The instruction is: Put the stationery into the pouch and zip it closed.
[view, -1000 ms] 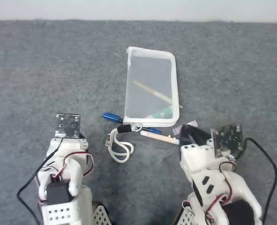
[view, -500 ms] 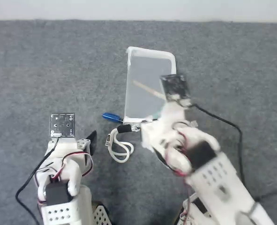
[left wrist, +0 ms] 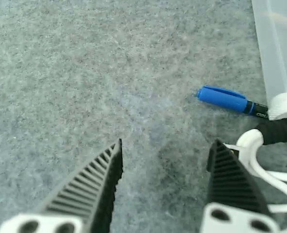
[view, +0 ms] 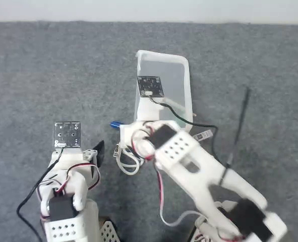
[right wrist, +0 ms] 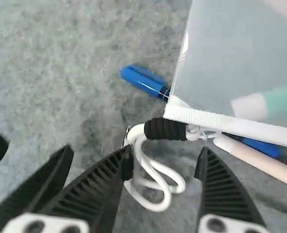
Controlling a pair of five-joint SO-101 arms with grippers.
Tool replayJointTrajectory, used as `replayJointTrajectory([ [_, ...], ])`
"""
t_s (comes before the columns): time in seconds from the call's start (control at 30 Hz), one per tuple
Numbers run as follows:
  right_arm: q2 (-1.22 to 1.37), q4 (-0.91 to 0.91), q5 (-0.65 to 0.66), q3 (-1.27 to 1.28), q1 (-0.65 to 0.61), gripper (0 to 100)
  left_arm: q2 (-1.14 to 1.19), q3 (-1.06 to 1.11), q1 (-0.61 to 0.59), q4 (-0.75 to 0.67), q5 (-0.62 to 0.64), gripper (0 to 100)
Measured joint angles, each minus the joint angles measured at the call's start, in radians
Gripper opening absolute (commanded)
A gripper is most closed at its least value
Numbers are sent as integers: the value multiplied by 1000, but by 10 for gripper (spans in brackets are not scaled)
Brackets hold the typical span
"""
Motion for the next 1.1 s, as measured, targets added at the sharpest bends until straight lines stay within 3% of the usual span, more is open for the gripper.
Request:
replayJointTrajectory([
  [0.2, 184, -3, -94, -109, 0, 217, 0, 0, 0, 0, 0, 269],
  [0.67, 470, -3, -103, -287, -2, 211, 0, 0, 0, 0, 0, 269],
  [0.97, 497, 43, -103, -305, 8, 13, 0, 0, 0, 0, 0, 269],
  [1.1, 499, 123, -61, -328, 5, 6, 0, 0, 0, 0, 0, 269],
])
